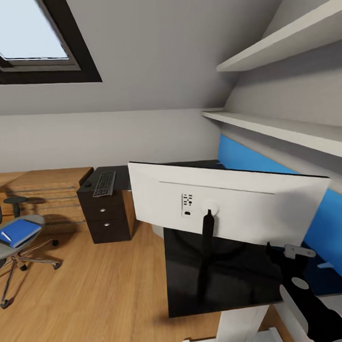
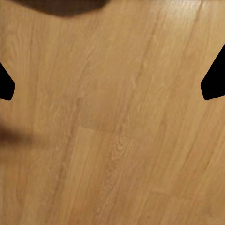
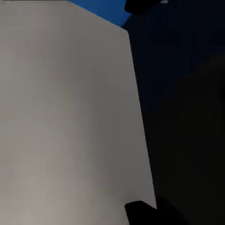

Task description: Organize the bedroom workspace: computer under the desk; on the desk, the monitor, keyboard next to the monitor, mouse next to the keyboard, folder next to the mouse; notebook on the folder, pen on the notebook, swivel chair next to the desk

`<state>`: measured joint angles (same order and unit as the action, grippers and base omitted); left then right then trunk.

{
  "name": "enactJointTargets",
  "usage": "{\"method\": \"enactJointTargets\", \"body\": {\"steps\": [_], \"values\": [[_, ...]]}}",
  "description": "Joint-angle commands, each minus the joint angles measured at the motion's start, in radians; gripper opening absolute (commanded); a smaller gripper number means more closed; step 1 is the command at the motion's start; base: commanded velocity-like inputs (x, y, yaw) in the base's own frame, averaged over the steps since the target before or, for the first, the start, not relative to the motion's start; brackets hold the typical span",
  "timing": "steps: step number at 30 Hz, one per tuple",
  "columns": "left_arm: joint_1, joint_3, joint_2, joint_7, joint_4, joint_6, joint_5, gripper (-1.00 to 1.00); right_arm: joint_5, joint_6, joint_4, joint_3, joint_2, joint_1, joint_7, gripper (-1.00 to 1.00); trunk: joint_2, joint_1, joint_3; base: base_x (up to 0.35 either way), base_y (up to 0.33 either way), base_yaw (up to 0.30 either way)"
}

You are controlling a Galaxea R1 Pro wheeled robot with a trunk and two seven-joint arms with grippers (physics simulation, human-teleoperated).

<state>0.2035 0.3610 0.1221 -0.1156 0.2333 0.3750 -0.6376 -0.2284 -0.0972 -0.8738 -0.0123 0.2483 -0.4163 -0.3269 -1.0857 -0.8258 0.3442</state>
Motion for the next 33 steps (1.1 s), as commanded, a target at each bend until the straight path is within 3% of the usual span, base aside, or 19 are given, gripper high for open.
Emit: {"method": "enactJointTargets", "body": {"steps": [1,10,26,33], "values": [[0.0,0.009,0.001,-0.008,0.001,0.002,-0.002,1.0,-0.01,-0.007,-0.001,-0.002,0.0,-0.001,-0.003,1.0,-0.001,0.0,0.001,0.041,-0.041,0.0],[0.0,0.01,0.001,-0.009,-0.002,-0.005,-0.002,1.0,-0.007,-0.007,-0.005,-0.007,-0.004,-0.001,-0.006,1.0,-0.001,0.0,0.005,-0.041,-0.141,0.087],[0.0,0.01,0.001,-0.008,-0.002,-0.007,-0.002,1.0,-0.005,-0.01,-0.005,-0.013,-0.006,-0.001,-0.004,1.0,-0.001,0.0,0.022,-0.226,-0.177,0.206],[0.0,0.01,0.001,-0.007,-0.002,-0.003,-0.001,1.0,-0.003,-0.013,-0.007,-0.015,-0.007,-0.001,-0.003,1.0,-0.001,0.0,0.025,0.16,-0.014,0.093]]}}
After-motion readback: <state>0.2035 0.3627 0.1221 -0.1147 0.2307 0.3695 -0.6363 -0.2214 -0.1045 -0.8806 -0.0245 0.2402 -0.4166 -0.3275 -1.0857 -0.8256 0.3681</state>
